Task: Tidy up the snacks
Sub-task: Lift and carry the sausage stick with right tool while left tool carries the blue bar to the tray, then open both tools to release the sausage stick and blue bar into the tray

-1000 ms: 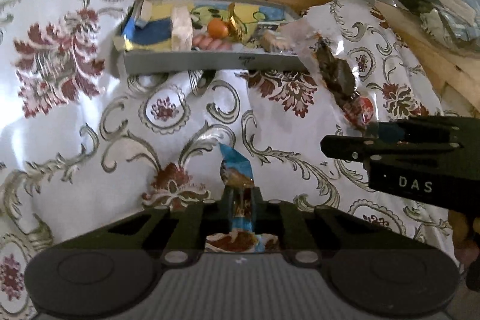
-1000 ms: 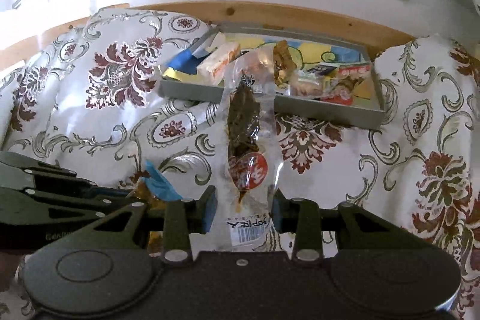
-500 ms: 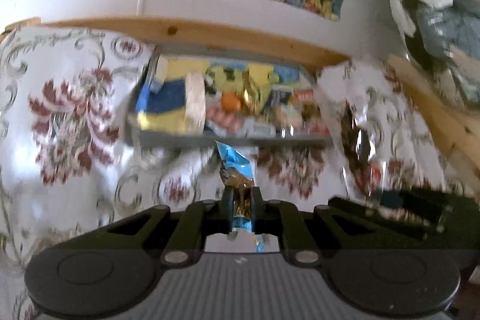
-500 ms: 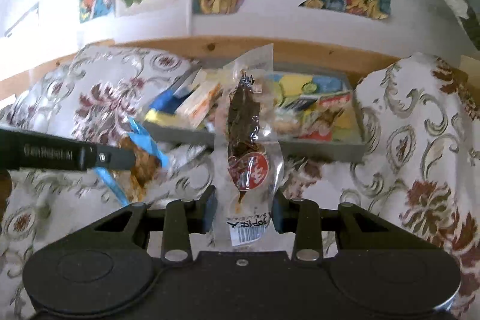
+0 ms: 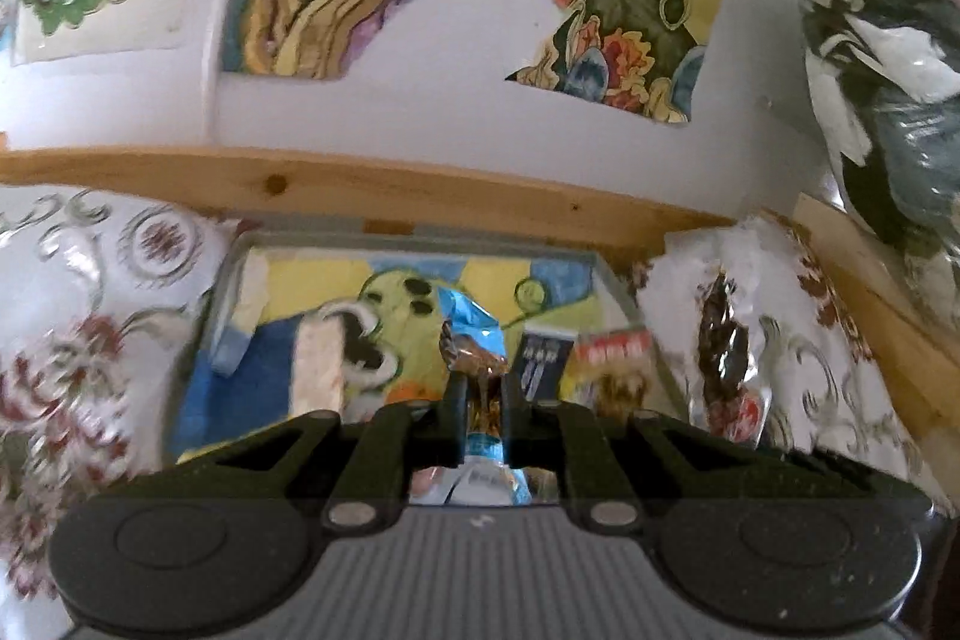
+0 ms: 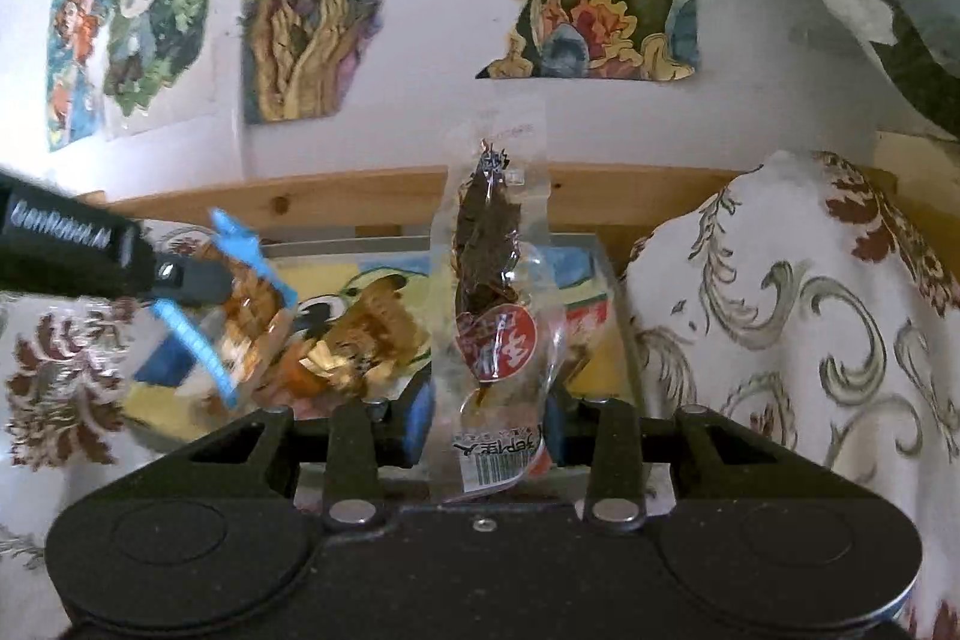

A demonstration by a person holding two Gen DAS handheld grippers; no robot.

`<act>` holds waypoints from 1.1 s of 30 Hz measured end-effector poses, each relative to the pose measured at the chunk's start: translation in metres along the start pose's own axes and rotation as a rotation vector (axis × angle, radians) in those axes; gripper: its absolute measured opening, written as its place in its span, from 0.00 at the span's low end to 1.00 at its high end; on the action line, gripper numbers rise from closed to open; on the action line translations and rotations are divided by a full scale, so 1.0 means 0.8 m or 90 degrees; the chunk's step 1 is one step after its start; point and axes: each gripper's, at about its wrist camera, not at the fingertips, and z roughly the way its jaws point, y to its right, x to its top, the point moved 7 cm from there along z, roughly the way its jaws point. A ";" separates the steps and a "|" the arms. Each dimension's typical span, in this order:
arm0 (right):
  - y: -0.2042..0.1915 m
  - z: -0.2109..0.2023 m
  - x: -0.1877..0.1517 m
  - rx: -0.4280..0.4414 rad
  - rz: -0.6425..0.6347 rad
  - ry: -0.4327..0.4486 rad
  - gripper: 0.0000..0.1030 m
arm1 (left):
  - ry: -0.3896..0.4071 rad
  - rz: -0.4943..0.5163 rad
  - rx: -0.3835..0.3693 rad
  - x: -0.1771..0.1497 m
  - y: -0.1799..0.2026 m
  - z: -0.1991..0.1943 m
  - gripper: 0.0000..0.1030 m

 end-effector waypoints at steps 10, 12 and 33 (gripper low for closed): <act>0.025 0.056 -0.006 -0.017 0.022 -0.036 0.37 | -0.017 0.030 -0.019 0.017 0.042 0.087 0.11; 0.029 0.064 -0.007 -0.014 0.027 -0.041 0.38 | -0.026 0.029 -0.018 0.016 0.044 0.100 0.11; 0.017 0.090 -0.005 -0.012 0.016 -0.028 0.50 | -0.054 0.003 0.037 0.005 0.026 0.123 0.34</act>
